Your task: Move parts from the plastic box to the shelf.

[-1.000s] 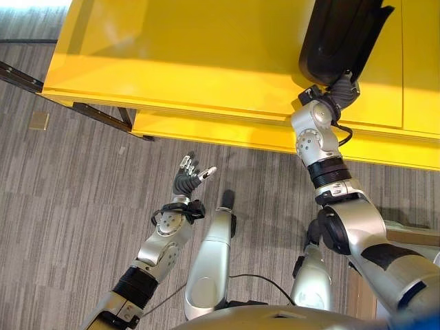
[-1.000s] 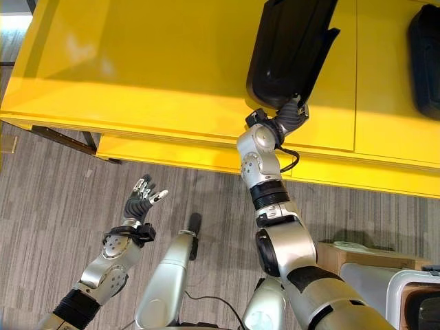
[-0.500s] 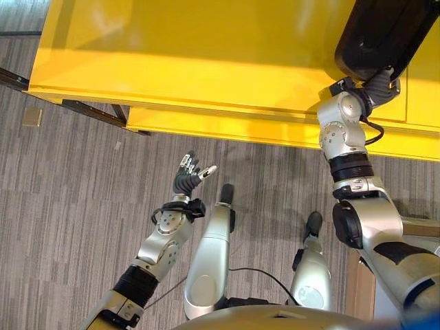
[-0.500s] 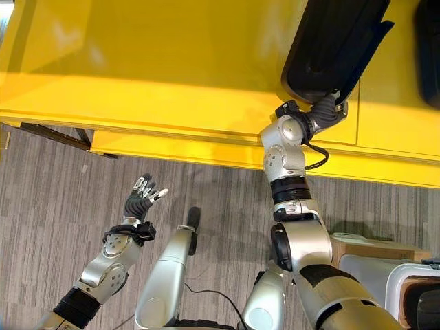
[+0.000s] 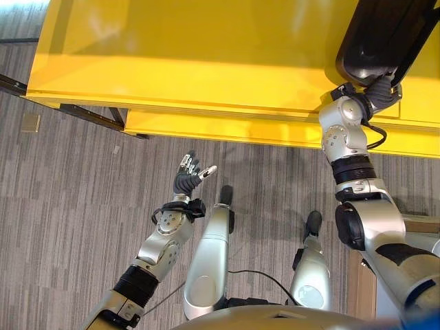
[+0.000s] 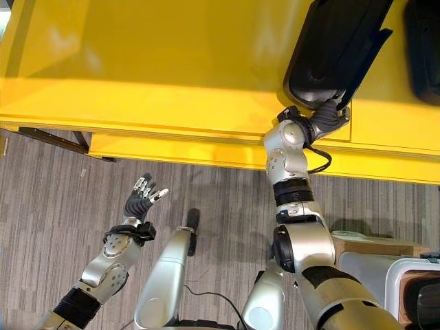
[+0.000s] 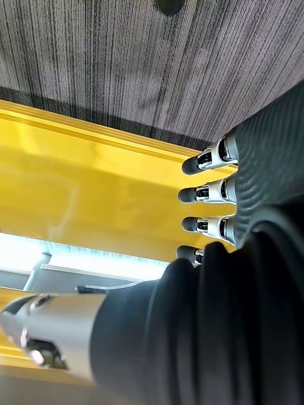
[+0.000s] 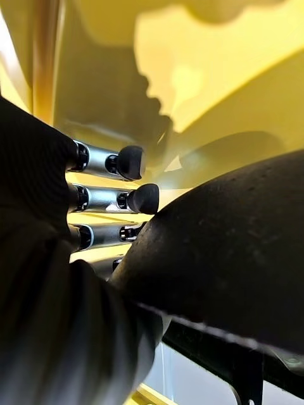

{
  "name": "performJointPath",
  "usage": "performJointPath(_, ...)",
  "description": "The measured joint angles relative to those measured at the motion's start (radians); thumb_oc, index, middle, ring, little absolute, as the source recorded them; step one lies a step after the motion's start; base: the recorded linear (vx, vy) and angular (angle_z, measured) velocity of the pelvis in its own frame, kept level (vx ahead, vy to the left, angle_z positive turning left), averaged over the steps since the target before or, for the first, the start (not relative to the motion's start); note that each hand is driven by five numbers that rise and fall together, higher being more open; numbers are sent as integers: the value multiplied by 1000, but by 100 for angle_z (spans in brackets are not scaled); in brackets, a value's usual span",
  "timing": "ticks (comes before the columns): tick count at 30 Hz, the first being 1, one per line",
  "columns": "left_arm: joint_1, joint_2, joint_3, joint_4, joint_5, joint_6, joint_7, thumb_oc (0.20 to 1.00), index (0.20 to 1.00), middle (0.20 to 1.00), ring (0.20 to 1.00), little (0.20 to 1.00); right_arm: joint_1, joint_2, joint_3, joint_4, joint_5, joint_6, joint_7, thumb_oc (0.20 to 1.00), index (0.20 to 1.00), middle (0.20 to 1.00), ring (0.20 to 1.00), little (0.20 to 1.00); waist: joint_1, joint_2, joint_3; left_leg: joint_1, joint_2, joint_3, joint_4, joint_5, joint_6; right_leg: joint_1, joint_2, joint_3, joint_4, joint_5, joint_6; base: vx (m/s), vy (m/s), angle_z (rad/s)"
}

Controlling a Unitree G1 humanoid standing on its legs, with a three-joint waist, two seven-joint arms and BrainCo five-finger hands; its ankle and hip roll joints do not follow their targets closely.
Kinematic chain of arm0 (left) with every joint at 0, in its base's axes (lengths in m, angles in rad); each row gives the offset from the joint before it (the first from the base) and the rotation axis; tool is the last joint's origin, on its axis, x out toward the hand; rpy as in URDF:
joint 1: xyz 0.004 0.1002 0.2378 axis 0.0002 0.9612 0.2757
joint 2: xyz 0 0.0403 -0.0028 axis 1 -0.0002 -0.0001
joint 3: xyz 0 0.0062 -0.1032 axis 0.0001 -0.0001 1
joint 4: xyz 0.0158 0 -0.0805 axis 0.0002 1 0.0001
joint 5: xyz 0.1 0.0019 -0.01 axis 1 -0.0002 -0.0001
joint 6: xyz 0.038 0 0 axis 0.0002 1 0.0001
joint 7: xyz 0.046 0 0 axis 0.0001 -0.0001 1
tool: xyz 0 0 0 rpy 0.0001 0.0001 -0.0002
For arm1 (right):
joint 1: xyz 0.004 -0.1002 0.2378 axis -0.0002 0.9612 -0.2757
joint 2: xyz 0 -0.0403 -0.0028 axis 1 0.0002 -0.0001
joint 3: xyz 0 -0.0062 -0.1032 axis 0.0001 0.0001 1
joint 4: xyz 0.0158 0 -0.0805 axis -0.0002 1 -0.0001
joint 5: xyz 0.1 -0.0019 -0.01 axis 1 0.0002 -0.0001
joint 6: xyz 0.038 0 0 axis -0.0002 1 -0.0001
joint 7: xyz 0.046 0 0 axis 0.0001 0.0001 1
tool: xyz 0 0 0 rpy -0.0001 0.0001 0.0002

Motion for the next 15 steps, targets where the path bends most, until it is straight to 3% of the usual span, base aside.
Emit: performJointPath(15, 0, -8, 6, 0, 10, -5, 0, 1000, 1000, 1000, 1000, 1000, -1, -34, 27, 30, -73, 43, 17, 200, 200, 200, 200, 200, 6, 12, 6, 0, -1, -1, 0, 0, 0, 1, 1, 0, 0, 0, 0, 0, 0, 0)
